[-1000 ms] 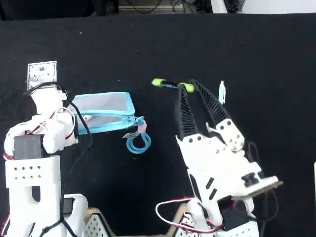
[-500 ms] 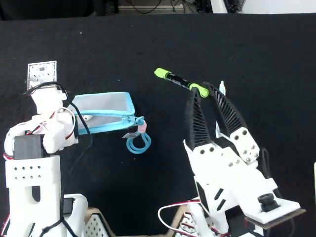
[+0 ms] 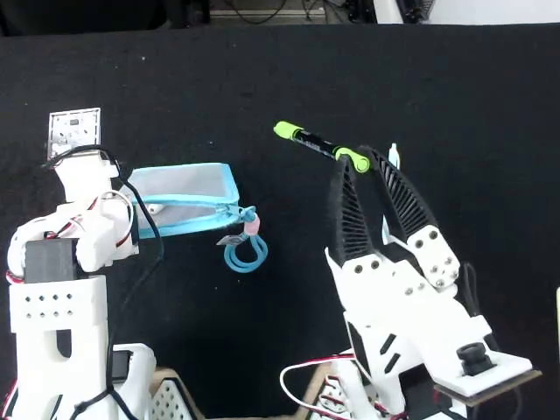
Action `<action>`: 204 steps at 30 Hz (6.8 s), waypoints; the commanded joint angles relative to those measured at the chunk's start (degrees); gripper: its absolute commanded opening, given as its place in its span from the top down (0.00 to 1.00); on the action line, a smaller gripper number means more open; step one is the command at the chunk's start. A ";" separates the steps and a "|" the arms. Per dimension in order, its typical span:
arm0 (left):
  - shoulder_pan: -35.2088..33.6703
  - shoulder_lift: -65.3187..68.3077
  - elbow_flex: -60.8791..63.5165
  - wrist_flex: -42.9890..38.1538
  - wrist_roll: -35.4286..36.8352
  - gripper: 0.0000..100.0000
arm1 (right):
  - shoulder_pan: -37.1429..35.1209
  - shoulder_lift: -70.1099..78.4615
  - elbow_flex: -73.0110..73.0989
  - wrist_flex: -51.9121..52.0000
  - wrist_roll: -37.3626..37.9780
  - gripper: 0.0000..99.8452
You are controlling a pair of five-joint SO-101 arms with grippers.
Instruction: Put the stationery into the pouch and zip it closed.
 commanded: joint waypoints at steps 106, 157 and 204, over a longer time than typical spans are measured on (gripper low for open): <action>-0.40 0.09 4.53 -6.42 0.53 0.97 | -19.16 -5.23 -13.32 16.09 14.15 0.99; -0.66 0.09 4.62 -6.42 0.53 0.97 | -32.44 -5.32 7.78 4.13 27.08 0.99; -0.66 0.09 4.88 -6.51 0.53 0.97 | -32.53 -5.85 27.12 1.67 26.55 0.99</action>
